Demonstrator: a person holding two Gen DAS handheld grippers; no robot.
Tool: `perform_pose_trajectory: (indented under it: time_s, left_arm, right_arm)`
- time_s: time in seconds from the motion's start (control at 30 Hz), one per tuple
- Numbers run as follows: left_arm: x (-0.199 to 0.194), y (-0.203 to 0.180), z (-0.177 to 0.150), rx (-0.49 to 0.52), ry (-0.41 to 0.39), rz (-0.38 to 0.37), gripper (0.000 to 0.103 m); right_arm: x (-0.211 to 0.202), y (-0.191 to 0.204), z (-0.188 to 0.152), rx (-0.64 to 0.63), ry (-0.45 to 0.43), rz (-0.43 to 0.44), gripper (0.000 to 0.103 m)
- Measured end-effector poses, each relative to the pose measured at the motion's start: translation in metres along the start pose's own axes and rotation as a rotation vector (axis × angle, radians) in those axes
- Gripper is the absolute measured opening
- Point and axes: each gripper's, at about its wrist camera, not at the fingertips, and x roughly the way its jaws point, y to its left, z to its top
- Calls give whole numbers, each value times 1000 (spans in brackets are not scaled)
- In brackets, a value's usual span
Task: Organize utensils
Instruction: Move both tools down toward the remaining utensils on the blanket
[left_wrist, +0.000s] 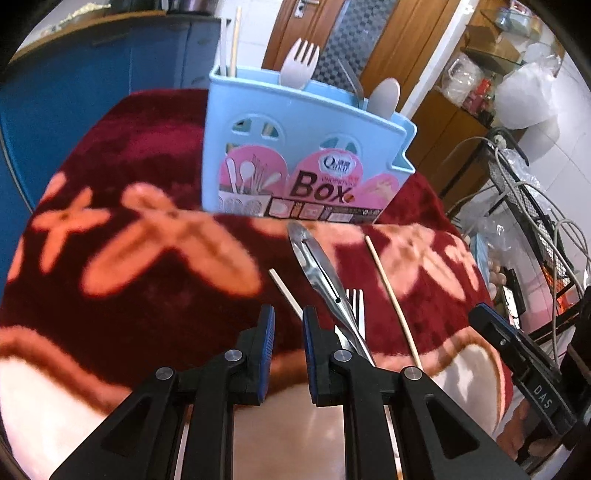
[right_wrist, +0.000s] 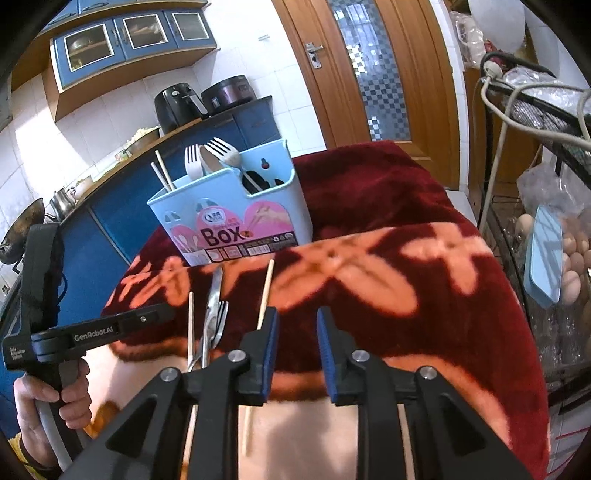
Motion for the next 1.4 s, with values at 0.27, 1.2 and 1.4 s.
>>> perform_pose_trajectory:
  time_s: [0.27,1.2,1.4]
  left_arm:
    - [18,-7,15,-19,89,18,15]
    - [16,34,34,-97,76,59,0]
    - [12,35,30,-115,151,-4,1]
  right_arm:
    - [2,-9,-4,15,11,1,25]
    - [14,4,0,-26,83,24,25]
    - [20,10,5,-44,124,26,25]
